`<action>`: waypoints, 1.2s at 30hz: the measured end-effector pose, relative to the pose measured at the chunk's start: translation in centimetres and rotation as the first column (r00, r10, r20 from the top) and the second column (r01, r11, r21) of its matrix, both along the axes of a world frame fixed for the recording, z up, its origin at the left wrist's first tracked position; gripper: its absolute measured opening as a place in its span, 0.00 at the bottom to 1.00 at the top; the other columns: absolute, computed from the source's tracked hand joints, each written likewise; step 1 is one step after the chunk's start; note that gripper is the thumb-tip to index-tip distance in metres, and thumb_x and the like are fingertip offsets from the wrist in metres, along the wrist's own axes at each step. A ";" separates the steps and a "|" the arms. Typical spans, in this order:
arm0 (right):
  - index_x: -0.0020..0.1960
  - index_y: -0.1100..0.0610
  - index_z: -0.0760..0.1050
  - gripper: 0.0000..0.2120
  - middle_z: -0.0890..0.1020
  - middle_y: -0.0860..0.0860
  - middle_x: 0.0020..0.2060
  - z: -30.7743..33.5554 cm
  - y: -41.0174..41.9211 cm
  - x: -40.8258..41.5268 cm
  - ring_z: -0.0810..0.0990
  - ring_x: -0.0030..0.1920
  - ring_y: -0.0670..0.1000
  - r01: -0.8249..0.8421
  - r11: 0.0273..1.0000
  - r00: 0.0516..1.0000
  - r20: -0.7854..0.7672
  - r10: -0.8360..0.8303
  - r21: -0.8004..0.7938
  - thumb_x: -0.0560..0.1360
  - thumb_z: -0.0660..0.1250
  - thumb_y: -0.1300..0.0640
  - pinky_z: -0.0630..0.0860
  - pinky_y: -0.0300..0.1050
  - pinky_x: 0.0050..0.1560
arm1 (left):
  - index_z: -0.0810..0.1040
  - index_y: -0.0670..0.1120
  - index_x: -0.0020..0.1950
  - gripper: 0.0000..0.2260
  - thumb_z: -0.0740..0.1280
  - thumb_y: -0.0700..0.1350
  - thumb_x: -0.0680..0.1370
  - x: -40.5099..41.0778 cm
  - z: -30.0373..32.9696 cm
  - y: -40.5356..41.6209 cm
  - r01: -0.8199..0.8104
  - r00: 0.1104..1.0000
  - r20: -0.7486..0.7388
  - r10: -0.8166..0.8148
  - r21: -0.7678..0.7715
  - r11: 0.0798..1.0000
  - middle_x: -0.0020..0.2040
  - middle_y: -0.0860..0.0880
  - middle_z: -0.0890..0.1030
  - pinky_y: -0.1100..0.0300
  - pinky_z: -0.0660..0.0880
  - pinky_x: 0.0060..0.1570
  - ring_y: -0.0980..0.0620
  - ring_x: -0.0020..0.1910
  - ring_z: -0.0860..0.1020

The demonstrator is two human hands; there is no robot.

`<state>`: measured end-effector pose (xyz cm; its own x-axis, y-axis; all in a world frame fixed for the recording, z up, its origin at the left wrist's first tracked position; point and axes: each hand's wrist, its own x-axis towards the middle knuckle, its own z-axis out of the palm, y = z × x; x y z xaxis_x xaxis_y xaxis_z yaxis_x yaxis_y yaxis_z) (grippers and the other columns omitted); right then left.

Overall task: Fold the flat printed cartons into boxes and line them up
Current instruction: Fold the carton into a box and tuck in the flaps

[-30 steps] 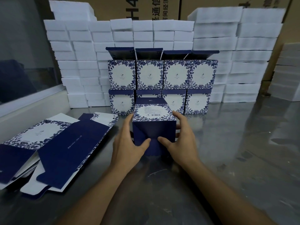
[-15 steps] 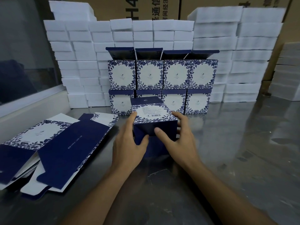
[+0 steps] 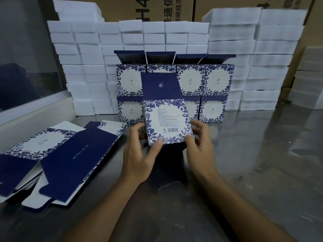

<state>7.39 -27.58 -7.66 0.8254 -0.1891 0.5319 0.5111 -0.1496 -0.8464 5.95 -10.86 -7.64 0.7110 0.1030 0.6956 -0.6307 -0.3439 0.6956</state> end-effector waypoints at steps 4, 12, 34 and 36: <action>0.63 0.40 0.69 0.20 0.81 0.37 0.54 -0.6 -0.4 0.3 0.80 0.52 0.40 0.046 0.997 0.996 -0.078 -0.051 -0.062 0.76 0.58 0.61 0.78 0.45 0.54 | 0.75 0.48 0.54 0.05 0.62 0.45 0.79 0.8 0.1 0.1 -0.144 0.989 -0.030 0.144 -0.017 0.989 0.46 0.53 0.80 0.52 0.77 0.49 0.54 0.47 0.78; 0.60 0.44 0.71 0.10 0.82 0.41 0.52 -1.1 -0.3 0.6 0.81 0.52 0.43 0.039 0.997 0.970 -0.238 -0.055 -0.070 0.79 0.63 0.51 0.77 0.50 0.57 | 0.76 0.51 0.56 0.10 0.71 0.48 0.76 1.5 -0.3 0.7 -0.202 0.971 -0.137 0.197 -0.028 0.979 0.57 0.52 0.73 0.55 0.75 0.56 0.53 0.56 0.75; 0.56 0.43 0.84 0.29 0.87 0.51 0.54 0.6 0.5 0.2 0.85 0.56 0.54 -0.248 0.915 0.908 -0.251 0.334 0.319 0.69 0.63 0.23 0.78 0.59 0.61 | 0.76 0.37 0.49 0.29 0.76 0.59 0.62 0.8 1.5 1.2 0.253 0.894 -0.311 -0.322 -0.241 0.937 0.53 0.36 0.80 0.42 0.77 0.57 0.42 0.52 0.81; 0.49 0.38 0.85 0.22 0.88 0.47 0.49 0.6 0.2 0.1 0.87 0.51 0.49 -0.189 0.920 0.918 -0.271 0.289 0.344 0.69 0.62 0.25 0.80 0.55 0.56 | 0.71 0.42 0.41 0.27 0.75 0.63 0.61 0.9 1.1 0.9 0.064 0.986 -0.161 -0.045 0.116 0.991 0.49 0.42 0.75 0.57 0.75 0.52 0.47 0.48 0.76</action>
<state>7.52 -27.37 -7.08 0.9790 -0.0757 0.1893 0.2020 0.2342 -0.9510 6.87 -9.92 -6.50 0.8152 -0.0160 0.5790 -0.5362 -0.3991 0.7438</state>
